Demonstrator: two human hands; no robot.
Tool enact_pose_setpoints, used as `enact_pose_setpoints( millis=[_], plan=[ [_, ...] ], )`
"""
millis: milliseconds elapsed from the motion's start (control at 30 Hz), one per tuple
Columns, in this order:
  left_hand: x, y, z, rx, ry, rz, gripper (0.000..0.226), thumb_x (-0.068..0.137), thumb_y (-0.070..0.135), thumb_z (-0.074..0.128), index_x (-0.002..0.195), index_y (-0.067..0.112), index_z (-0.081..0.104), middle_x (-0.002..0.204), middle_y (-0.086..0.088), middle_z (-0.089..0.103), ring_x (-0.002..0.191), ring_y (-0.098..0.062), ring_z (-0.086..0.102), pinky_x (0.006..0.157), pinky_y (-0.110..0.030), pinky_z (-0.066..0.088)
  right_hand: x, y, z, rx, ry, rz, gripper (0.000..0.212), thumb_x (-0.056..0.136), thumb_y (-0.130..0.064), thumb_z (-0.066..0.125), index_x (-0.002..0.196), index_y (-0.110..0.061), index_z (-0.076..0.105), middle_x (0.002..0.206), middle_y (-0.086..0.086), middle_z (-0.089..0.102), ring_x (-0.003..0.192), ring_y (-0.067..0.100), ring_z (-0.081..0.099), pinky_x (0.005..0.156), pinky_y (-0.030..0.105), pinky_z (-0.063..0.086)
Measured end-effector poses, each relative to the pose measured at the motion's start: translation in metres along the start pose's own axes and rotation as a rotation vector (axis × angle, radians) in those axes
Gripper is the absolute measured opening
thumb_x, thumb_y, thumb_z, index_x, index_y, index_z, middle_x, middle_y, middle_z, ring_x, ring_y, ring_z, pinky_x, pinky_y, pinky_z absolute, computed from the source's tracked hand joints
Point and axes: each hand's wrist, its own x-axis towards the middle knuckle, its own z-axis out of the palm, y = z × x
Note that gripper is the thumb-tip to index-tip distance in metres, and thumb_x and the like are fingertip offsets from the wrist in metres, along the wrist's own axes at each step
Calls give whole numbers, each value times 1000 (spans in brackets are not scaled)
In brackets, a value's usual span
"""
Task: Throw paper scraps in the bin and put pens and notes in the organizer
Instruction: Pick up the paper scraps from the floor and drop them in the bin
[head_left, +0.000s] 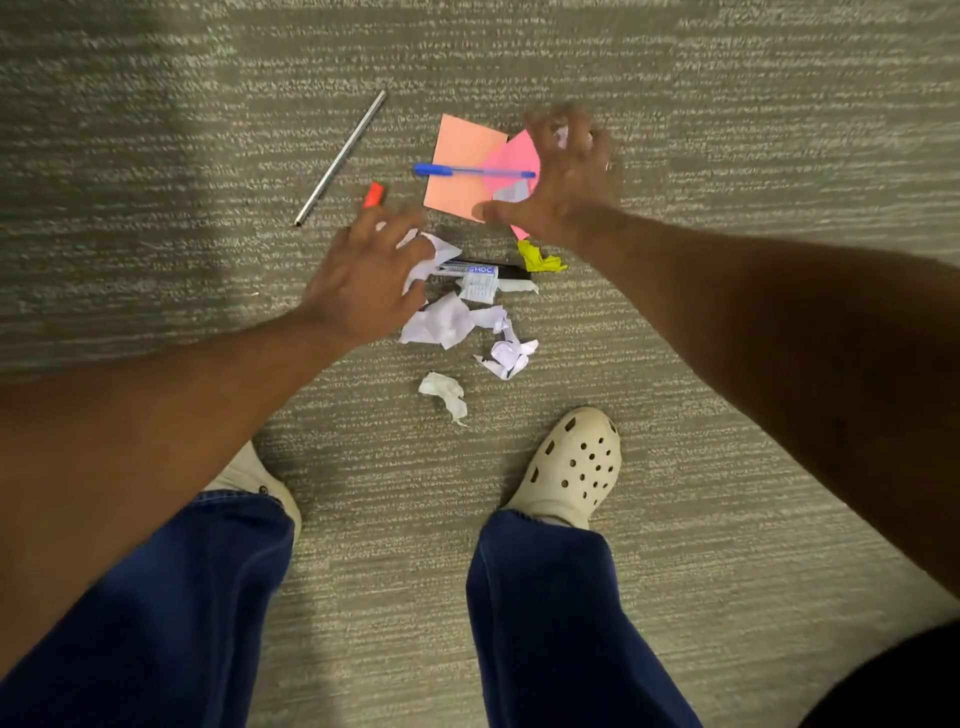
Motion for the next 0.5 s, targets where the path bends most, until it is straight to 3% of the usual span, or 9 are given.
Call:
enact_pose_setpoints(
  millis=[67,133,233,300,400,500],
  plan=[
    [-1,0,4,133,-125,-22,48,93,43,59,136,22,58,160,-9,43,142,-46,41,99,-60,51,-4,-6,9,6,23,28,114,62,-79,73,156,-33,26,165,11,18,149,46,21,114,57,40],
    [2,2,5,203,-182,-45,53,89,40,67,139,26,55,162,-9,38,140,-46,42,97,-61,51,-8,-6,14,70,88,60,97,74,-64,77,152,-27,33,163,11,23,146,43,26,109,52,46],
    [8,4,6,216,-184,-60,55,84,9,75,135,21,59,159,-11,38,133,-41,47,83,-53,58,-14,1,17,132,185,44,71,91,-35,75,150,-20,40,157,10,34,139,37,37,106,45,50],
    [10,3,5,102,-148,-91,55,84,-5,70,134,14,62,154,-14,42,132,-39,50,76,-47,58,-18,10,19,150,207,4,58,95,-16,69,148,-17,46,151,10,42,136,33,41,107,40,48],
    [11,2,4,-76,-89,-139,45,89,-9,56,131,7,67,133,-16,57,123,-37,56,84,-45,56,-19,26,22,252,242,0,38,94,5,56,126,-12,63,134,7,56,121,24,52,97,33,50],
    [12,2,0,-172,-15,-195,37,91,-11,59,123,2,74,117,-17,66,112,-38,64,93,-44,56,-17,42,21,428,267,109,37,92,12,48,107,-12,72,121,6,67,101,16,62,82,26,56]
  ],
)
